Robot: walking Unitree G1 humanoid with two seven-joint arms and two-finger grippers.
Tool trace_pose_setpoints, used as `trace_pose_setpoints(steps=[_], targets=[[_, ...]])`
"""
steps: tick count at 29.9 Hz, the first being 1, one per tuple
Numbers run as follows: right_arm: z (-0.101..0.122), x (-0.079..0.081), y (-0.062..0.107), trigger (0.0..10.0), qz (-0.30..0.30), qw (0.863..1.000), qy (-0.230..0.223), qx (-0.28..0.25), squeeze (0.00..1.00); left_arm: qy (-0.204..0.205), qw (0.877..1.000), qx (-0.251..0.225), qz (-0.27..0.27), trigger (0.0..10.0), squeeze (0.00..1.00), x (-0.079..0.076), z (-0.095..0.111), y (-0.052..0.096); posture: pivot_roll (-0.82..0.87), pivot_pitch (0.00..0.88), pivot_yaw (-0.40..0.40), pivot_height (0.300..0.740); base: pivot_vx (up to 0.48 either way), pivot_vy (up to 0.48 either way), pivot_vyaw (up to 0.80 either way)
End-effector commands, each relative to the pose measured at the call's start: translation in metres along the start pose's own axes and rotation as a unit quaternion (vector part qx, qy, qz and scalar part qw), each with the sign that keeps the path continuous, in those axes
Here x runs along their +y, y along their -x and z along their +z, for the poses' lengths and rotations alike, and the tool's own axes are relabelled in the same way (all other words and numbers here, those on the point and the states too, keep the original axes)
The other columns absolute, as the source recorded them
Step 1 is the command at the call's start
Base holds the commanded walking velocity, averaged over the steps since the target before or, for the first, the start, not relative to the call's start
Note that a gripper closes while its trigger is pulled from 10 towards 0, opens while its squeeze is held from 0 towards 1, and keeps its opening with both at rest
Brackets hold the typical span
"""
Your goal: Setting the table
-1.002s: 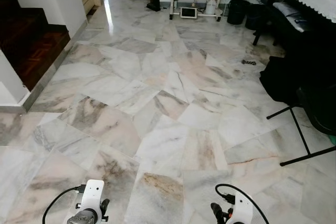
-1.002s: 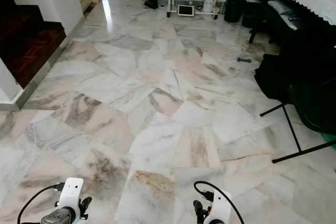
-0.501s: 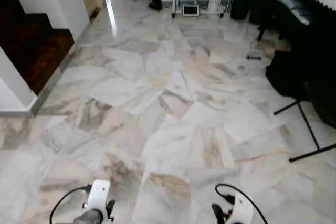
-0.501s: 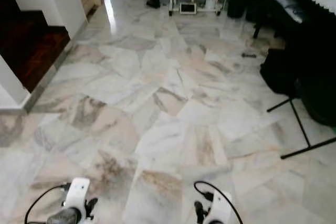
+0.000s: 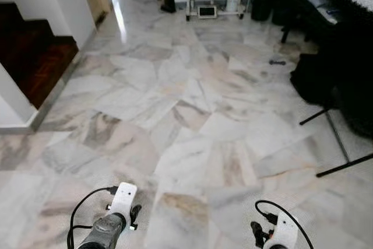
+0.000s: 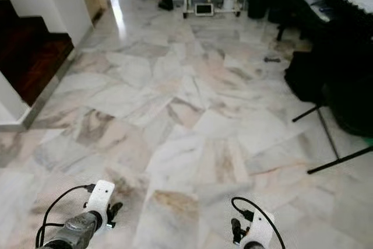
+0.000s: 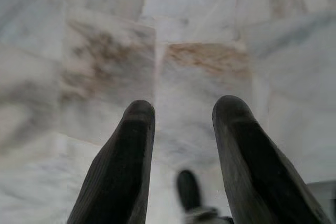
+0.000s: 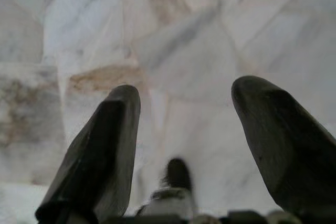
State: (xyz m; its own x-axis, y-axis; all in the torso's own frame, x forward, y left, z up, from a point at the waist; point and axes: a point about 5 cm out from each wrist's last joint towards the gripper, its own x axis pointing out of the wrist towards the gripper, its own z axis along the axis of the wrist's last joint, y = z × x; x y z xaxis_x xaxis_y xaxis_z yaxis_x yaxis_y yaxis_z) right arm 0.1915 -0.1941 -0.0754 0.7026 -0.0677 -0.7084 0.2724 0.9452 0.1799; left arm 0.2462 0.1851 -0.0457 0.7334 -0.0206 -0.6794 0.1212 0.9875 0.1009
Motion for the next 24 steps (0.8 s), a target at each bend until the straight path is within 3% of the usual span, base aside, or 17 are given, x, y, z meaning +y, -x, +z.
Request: trace_pose_setpoints(steps=[1,12,16,21,24], targets=[[-0.003,0.004,0.000,10.0,0.014,1.000,0.021,0.014,0.00,0.042,0.999,0.014,0.029,10.0,0.00,0.005,-0.013,0.003,0.10,0.000,-0.114,0.740,0.000,0.000,0.00],[-0.019,0.018,0.003,10.0,0.023,0.999,0.007,0.028,0.00,0.040,0.998,0.036,0.035,10.0,0.00,0.012,-0.027,0.008,0.09,0.000,-0.062,0.740,0.000,0.000,0.00],[-0.031,0.017,0.007,10.0,0.016,0.999,-0.006,0.037,0.00,0.016,0.999,0.036,0.021,10.0,0.00,0.009,-0.024,0.007,0.06,0.000,-0.032,0.740,0.000,0.000,0.00],[-0.030,0.017,0.007,10.0,0.010,0.999,-0.010,0.035,0.00,0.003,0.999,0.037,0.014,10.0,0.00,0.008,-0.022,0.006,0.03,0.000,-0.012,0.740,0.000,0.000,0.00],[-0.035,0.010,0.010,10.0,-0.005,0.999,-0.014,0.042,0.00,0.004,0.999,0.051,0.017,10.0,0.00,0.009,-0.030,0.008,0.02,0.000,0.000,0.740,0.000,0.000,0.00]])
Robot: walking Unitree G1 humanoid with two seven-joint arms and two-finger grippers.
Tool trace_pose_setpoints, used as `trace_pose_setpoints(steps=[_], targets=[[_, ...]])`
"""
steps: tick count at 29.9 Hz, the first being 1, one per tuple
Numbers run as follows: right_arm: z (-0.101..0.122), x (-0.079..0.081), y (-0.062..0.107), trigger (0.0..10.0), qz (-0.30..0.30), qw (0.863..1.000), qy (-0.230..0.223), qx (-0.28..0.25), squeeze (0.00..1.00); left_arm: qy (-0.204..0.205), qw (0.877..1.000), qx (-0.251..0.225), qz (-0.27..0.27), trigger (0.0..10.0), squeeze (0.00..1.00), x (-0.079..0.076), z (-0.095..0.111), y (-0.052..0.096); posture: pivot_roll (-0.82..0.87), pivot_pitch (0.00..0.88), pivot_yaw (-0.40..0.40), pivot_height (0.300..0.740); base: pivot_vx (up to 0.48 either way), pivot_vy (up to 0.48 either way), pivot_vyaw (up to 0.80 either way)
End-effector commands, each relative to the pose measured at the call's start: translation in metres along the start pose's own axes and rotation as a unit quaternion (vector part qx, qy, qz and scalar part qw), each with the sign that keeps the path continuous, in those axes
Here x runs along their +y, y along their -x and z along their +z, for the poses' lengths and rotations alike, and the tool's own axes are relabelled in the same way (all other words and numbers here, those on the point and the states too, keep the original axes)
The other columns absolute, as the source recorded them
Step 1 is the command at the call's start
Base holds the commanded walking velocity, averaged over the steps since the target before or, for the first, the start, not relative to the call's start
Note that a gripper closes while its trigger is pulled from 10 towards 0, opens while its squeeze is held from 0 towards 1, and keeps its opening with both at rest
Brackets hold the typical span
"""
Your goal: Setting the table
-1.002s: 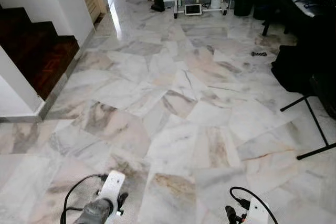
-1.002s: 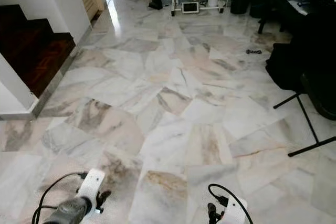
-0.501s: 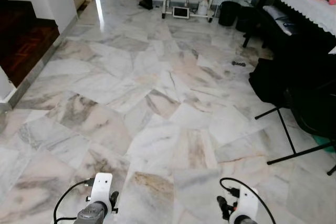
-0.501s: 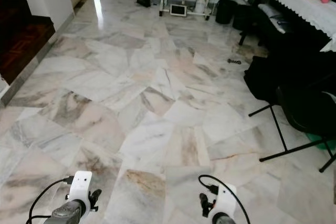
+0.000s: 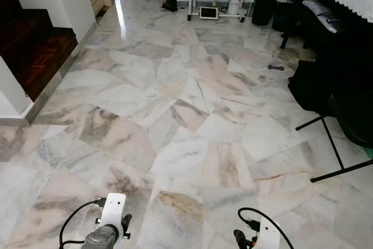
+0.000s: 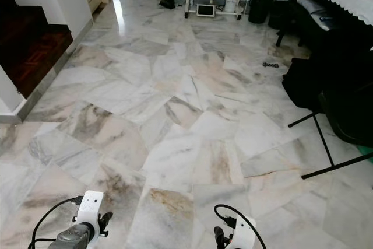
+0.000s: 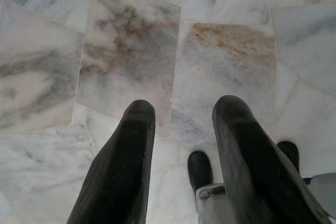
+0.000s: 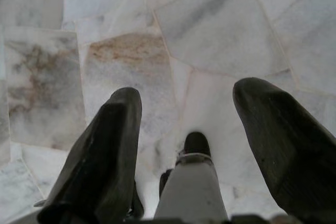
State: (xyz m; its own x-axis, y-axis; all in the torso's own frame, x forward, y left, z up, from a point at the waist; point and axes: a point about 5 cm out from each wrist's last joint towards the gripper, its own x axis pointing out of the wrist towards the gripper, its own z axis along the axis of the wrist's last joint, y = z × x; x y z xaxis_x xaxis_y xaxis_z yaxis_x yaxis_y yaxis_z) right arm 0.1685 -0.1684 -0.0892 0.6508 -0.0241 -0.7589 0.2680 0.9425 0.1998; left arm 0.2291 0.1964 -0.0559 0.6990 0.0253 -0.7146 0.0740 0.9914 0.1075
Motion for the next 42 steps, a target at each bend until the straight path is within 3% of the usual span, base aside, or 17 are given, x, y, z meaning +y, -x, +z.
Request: trace_pose_setpoints(steps=[1,10,22,42], targets=[[-0.005,-0.007,0.002,10.0,-0.018,1.000,-0.006,0.006,0.00,-0.008,1.000,0.028,-0.001,10.0,0.00,0.002,-0.013,0.002,0.01,0.000,0.007,0.740,0.000,0.000,0.00],[-0.009,-0.005,0.003,10.0,-0.018,1.000,-0.007,0.011,0.00,-0.006,0.999,0.032,-0.002,10.0,0.00,0.001,-0.016,0.003,0.02,0.000,0.014,0.740,0.000,0.000,-0.77],[-0.005,-0.009,0.003,10.0,-0.015,1.000,0.002,0.007,0.00,-0.003,1.000,0.020,0.004,10.0,0.00,0.005,-0.006,0.001,0.04,0.000,0.010,0.740,0.000,0.000,-0.79],[-0.003,-0.010,0.002,10.0,-0.011,1.000,0.009,0.008,0.00,0.000,1.000,0.025,0.005,10.0,0.00,0.003,-0.012,0.002,0.05,0.011,0.006,0.740,0.000,-0.082,-0.79]])
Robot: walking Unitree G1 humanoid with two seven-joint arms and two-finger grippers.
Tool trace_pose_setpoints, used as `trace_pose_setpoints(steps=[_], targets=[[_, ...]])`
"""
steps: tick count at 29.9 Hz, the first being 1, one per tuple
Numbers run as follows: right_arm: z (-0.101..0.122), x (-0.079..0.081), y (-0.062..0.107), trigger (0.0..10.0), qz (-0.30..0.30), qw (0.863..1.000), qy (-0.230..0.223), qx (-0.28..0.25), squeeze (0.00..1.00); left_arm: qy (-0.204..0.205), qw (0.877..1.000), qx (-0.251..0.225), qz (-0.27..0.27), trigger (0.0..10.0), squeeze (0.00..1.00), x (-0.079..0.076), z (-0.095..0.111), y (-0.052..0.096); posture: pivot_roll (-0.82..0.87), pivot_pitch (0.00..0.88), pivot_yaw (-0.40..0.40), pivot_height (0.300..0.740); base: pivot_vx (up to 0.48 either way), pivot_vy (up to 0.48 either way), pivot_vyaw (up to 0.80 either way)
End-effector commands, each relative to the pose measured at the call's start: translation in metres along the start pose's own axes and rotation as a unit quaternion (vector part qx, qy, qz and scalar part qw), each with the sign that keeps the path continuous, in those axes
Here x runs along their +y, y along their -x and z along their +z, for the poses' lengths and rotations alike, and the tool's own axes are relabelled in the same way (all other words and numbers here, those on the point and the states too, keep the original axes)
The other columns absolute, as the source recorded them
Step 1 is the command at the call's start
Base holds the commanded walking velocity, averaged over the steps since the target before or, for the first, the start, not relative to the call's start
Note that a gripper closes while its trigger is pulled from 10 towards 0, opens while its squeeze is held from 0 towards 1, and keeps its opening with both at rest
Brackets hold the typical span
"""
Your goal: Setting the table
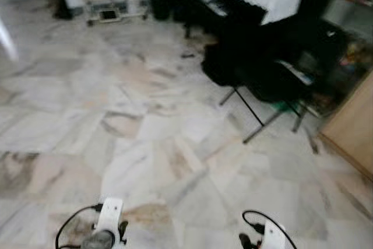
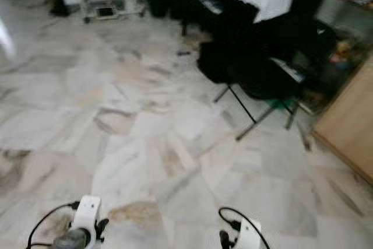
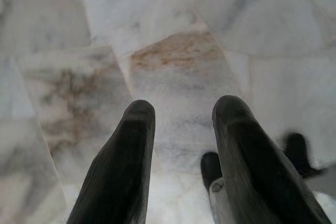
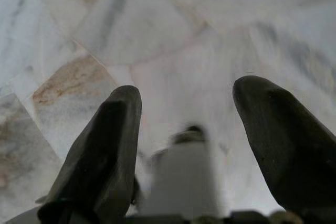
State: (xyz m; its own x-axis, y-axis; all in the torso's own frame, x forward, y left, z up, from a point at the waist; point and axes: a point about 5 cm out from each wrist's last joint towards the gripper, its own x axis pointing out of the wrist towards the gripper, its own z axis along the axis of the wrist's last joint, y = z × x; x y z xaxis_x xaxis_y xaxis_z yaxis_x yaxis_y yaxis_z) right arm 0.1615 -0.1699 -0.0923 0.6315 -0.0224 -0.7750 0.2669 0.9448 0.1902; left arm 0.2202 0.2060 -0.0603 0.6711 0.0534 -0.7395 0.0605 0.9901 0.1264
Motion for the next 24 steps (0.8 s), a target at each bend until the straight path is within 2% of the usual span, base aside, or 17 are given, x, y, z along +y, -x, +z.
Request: trace_pose_setpoints(steps=[1,24], targets=[[0.0029,-0.0064,0.0003,10.0,-0.008,1.000,0.006,-0.004,0.00,0.001,1.000,0.004,-0.006,10.0,0.00,-0.0056,-0.0014,-0.0003,0.05,0.012,0.006,0.740,0.000,0.000,-0.79],[0.0023,-0.0075,0.0007,10.0,-0.003,1.000,0.011,-0.001,0.00,-0.001,1.000,0.007,-0.008,10.0,0.00,-0.0059,-0.0030,0.0000,0.04,0.014,0.004,0.740,0.000,0.000,-0.79]])
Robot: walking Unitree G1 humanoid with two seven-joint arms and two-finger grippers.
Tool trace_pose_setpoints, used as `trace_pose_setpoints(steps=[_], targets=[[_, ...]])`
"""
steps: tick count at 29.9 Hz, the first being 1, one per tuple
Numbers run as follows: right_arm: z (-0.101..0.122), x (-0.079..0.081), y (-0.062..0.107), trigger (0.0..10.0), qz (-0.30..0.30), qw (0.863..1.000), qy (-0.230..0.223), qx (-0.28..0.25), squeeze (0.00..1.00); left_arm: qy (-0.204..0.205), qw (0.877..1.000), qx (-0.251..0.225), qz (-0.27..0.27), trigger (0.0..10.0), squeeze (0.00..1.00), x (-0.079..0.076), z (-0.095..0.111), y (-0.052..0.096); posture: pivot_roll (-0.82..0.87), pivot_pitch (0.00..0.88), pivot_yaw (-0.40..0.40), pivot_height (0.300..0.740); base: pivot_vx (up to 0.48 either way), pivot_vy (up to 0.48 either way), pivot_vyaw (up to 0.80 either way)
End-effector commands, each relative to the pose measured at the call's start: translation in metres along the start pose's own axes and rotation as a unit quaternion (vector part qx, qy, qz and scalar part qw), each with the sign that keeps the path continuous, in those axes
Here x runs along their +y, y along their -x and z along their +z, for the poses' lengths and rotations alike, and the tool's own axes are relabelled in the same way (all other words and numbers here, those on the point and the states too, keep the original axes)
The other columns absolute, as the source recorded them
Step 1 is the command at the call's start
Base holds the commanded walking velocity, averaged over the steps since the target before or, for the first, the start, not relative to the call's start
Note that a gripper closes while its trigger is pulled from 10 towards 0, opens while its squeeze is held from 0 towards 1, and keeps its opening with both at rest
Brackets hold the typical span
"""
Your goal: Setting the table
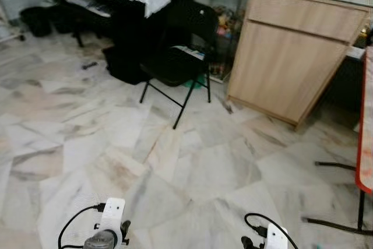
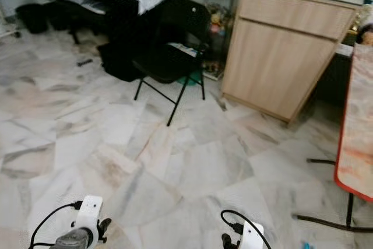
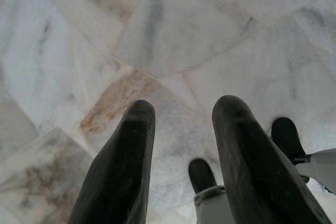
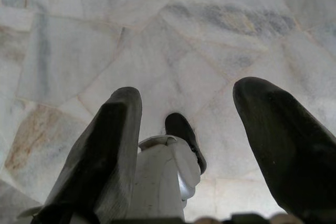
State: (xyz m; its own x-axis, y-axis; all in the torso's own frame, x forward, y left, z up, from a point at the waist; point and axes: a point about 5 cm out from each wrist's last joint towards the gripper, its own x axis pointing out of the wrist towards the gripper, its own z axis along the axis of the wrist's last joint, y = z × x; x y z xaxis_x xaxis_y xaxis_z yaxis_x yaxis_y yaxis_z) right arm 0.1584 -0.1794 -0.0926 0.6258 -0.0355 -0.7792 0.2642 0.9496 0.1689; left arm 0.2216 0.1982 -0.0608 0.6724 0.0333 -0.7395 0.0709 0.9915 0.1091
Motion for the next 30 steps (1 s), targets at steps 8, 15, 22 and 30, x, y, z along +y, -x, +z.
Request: trace_pose_setpoints(steps=[8,15,22,30], targets=[[0.0016,0.0021,-0.0007,10.0,0.005,1.000,0.004,-0.002,0.00,-0.006,1.000,0.009,0.000,10.0,0.00,0.0007,-0.0049,0.0009,0.04,0.015,0.004,0.740,0.000,0.000,-0.79],[0.0014,0.0022,-0.0006,10.0,0.006,1.000,0.004,-0.001,0.00,-0.014,1.000,0.010,-0.002,10.0,0.00,0.0000,-0.0053,0.0010,0.04,0.018,0.005,0.740,0.000,0.000,-0.79],[0.0011,0.0022,-0.0005,10.0,0.007,1.000,0.006,-0.001,0.00,-0.016,1.000,0.010,-0.004,10.0,0.00,-0.0008,-0.0057,0.0010,0.04,0.019,0.005,0.740,0.000,0.000,-0.79],[0.0013,0.0019,-0.0005,10.0,0.008,1.000,0.007,-0.001,0.00,-0.013,1.000,0.011,-0.003,10.0,0.00,-0.0014,-0.0058,0.0009,0.04,0.020,0.001,0.740,0.000,0.000,-0.79]])
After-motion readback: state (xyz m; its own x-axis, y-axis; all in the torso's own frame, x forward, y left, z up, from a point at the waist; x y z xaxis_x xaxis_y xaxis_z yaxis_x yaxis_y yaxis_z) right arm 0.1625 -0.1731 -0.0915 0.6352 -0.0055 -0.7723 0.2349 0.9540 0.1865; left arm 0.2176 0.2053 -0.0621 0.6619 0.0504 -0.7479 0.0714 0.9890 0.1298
